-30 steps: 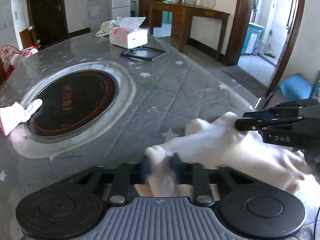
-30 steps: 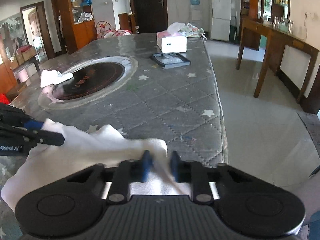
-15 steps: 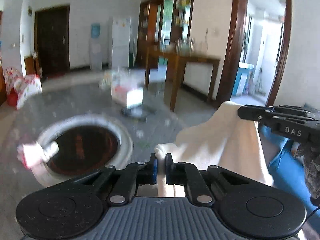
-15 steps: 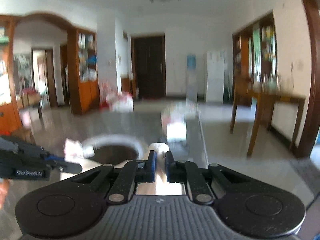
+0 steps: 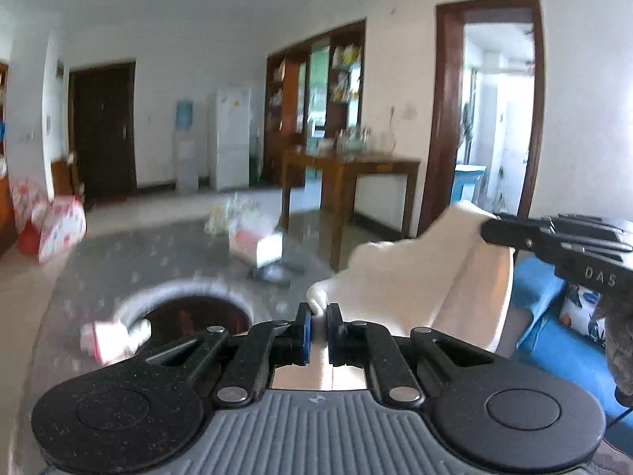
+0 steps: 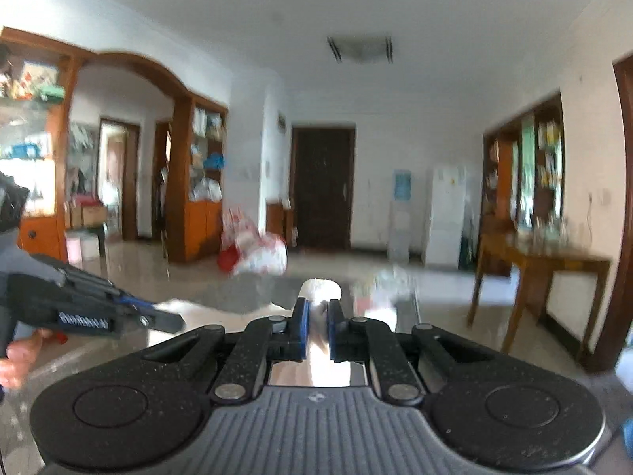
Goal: Fold clothes
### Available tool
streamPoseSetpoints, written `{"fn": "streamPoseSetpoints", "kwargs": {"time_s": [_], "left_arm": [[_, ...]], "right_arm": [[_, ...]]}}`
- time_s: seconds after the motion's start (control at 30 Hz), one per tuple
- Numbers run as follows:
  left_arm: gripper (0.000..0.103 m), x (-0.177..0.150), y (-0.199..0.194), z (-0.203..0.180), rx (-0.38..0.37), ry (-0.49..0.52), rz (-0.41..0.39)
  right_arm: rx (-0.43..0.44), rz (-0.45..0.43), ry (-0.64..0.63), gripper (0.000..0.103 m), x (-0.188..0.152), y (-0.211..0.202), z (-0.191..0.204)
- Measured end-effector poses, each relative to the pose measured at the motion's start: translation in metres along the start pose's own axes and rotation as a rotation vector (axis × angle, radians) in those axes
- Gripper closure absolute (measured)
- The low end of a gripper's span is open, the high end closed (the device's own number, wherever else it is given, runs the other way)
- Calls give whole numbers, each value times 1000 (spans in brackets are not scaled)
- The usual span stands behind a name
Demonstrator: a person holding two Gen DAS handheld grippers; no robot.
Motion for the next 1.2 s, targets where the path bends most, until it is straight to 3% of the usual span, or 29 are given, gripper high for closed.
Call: {"fn": "streamPoseSetpoints", "kwargs": {"time_s": [0.27,0.4,0.5,0.53,0.57,0.7,0.8,1.07,1.2], "left_arm": [[91,-75,30,13,23,-71,198],[89,-96,25,11,17,-88,218],[71,-107,17,5,24,-87,221],[67,-110,15,4,26,-86,221],[64,-113,12,2,28,-86,222],[56,-123,4,-7,43,-100,231],[49,-128,0,-12,55,-114,238],[35,-137,-7,-18,103,-125,264],[31,-142,-9,-17,119,-139,276]], "right_arm": [[-34,267,19,89,-80,33,24],[-29,272,70,85,-91,24,30],[-9,281,99,76,-100,12,35],[-2,286,107,68,-104,7,38],[4,292,110,62,-107,3,41],[0,303,151,57,-115,-7,47],[-9,312,218,46,-121,-10,46],[-45,326,302,34,-133,-20,48],[-51,338,329,32,-138,-22,51]]}}
Point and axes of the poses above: each gripper's, at about its wrist camera, not at the fingertips, and y roughly the way its jaws point, z to its left, x to its top, the point moved 3 cm from there along y, roughly the way its jaws point, and after that the axes turned 6 degrees about -y, right-handed, at the moved point
